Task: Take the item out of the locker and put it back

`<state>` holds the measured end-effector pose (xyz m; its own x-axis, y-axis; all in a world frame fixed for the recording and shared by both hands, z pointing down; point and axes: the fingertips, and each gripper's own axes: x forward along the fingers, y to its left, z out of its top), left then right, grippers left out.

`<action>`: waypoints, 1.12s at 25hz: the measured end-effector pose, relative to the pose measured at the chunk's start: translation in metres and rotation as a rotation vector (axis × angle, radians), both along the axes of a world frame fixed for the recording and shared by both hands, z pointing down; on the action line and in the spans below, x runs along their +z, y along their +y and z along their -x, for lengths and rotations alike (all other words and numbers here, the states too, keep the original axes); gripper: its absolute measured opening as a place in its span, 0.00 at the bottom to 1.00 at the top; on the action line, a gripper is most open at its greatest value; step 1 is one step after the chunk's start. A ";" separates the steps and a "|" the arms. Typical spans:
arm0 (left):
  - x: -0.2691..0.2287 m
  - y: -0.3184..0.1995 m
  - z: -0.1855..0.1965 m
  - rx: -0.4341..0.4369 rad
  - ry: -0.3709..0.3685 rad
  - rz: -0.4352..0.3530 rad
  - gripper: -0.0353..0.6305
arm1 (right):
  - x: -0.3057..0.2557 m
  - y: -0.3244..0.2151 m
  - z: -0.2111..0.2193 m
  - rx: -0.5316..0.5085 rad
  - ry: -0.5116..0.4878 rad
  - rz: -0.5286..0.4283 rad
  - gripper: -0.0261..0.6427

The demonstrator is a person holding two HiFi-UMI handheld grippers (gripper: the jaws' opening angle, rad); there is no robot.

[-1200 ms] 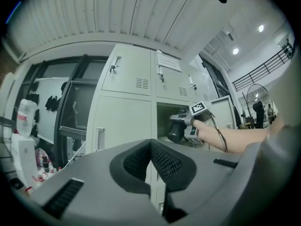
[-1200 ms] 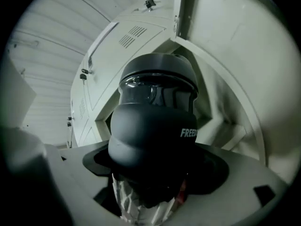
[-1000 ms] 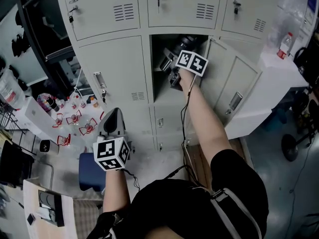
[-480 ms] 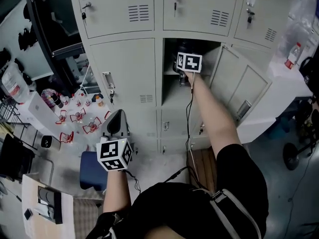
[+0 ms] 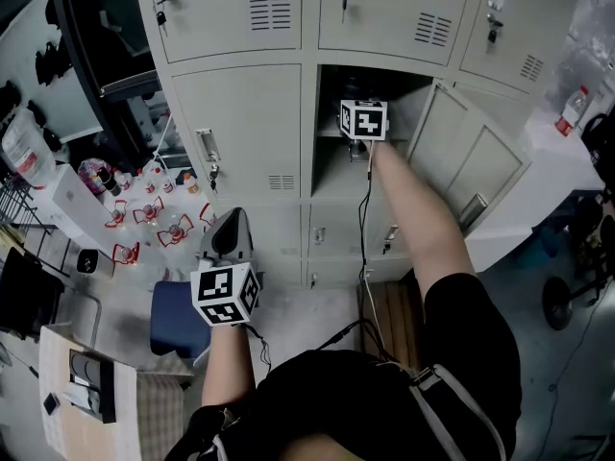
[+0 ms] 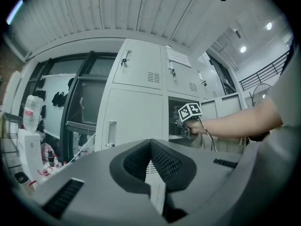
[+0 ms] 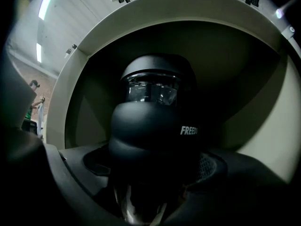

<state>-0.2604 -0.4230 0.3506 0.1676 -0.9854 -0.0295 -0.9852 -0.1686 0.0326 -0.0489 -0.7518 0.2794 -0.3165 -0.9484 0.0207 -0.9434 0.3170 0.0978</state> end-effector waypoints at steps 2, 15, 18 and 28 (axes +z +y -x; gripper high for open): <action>0.000 0.001 -0.003 0.004 0.001 0.002 0.07 | 0.003 0.000 0.001 -0.007 0.017 0.001 0.73; 0.010 0.001 -0.036 0.040 0.008 0.023 0.07 | -0.016 0.079 -0.026 -0.027 -0.132 -0.150 0.75; 0.014 0.001 -0.050 0.061 0.010 0.030 0.07 | -0.022 0.129 -0.035 -0.045 -0.157 -0.208 0.47; 0.021 0.004 -0.109 0.150 0.001 0.031 0.07 | 0.034 0.250 -0.049 -0.100 -0.149 -0.170 0.06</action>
